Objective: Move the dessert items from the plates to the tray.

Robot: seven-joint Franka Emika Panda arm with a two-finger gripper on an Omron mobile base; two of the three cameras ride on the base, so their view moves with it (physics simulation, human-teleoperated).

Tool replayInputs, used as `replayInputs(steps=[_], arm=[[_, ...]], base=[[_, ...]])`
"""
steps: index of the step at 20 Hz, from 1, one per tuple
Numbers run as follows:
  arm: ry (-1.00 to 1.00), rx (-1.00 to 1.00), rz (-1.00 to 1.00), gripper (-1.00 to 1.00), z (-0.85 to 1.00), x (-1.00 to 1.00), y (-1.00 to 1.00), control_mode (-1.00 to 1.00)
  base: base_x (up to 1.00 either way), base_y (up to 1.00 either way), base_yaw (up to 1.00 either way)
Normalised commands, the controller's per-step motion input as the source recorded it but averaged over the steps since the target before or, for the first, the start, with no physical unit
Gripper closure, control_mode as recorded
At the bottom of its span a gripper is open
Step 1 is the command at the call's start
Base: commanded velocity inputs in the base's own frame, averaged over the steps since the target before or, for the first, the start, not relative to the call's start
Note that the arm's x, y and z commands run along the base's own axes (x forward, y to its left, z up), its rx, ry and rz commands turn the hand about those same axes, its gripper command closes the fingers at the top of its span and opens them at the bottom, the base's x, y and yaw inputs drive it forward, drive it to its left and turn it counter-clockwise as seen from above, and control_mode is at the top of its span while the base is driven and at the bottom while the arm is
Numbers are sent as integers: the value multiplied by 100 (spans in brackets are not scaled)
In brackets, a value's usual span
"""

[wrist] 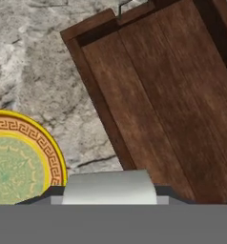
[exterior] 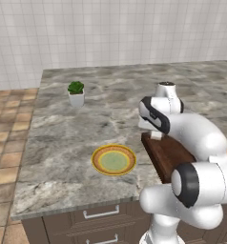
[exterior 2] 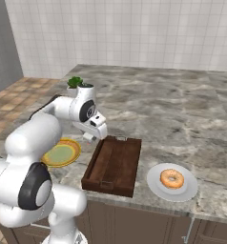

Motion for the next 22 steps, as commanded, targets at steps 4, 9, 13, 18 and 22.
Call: replayInputs(steps=[4, 9, 13, 18, 22], arm=[[0, 0, 1, 100, 4, 14, -84, -100], [0, 0, 0, 100, 0, 17, -66, -100], [0, 0, 7, 100, 0, 28, -39, -100], [1, 0, 21, 100, 0, 23, -14, -100], [0, 0, 16, 100, -6, 0, 0, -100]], base=[[0, 0, 0], [0, 0, 0], [0, 0, 0], [0, 0, 0], [0, 0, 0]])
